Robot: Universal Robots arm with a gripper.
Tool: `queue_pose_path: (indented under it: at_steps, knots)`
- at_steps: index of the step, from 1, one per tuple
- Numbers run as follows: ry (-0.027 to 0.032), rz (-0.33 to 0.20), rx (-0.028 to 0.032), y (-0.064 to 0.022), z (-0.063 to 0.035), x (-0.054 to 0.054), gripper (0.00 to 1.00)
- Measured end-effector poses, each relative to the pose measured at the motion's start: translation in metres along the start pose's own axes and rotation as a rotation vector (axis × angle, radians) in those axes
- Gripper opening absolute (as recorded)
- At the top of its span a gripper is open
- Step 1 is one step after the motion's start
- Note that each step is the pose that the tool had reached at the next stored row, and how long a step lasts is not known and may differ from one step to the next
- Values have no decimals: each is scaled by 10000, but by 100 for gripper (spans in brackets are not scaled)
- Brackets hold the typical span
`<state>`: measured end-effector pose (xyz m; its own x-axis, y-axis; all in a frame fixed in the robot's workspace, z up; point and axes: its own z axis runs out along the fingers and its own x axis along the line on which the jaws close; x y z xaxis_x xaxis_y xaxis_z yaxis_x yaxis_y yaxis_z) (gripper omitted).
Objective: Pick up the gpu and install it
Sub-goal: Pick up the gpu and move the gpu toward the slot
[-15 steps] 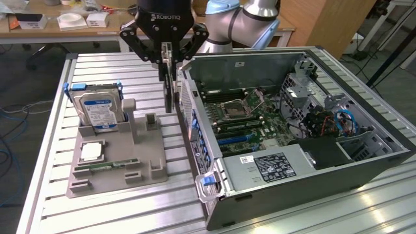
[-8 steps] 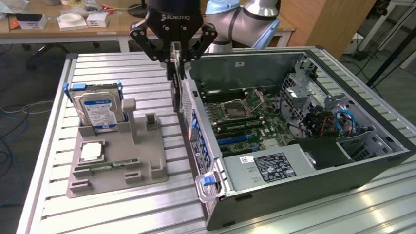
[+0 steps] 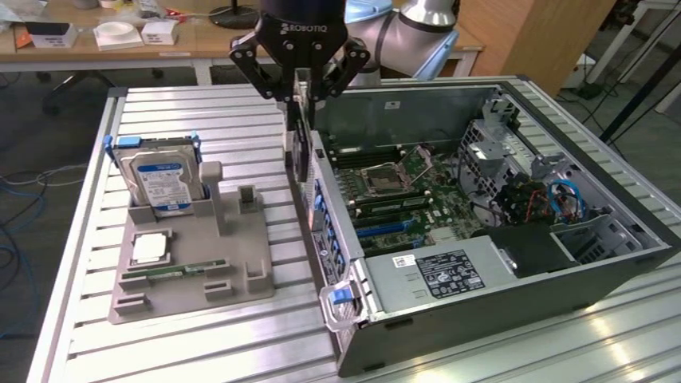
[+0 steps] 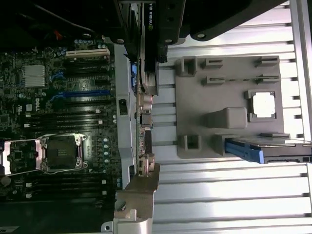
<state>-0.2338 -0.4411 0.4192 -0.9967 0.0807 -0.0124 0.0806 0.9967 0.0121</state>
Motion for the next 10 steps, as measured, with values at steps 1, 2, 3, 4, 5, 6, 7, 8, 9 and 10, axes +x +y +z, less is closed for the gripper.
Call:
queue_pose_path:
  at_steps: [1, 2, 3, 4, 5, 6, 7, 8, 9, 10]
  knots:
    - [-1, -1, 0, 1, 0, -18, 26]
    - [0, 0, 1, 3, 0, -36, 26]
    - [0, 0, 1, 4, 0, -54, 26]
    - [0, 0, 1, 6, 1, -72, 26]
    - [0, -1, 1, 7, 1, -89, 26]
    - [0, -1, 1, 9, 1, -111, 26]
    - [0, -1, 1, 10, 2, -128, 26]
    - [0, -2, 0, 11, 2, -147, 26]
    - [0, -1, 0, 13, 2, -165, 26]
    - [0, 0, 1, 15, 2, -183, 26]
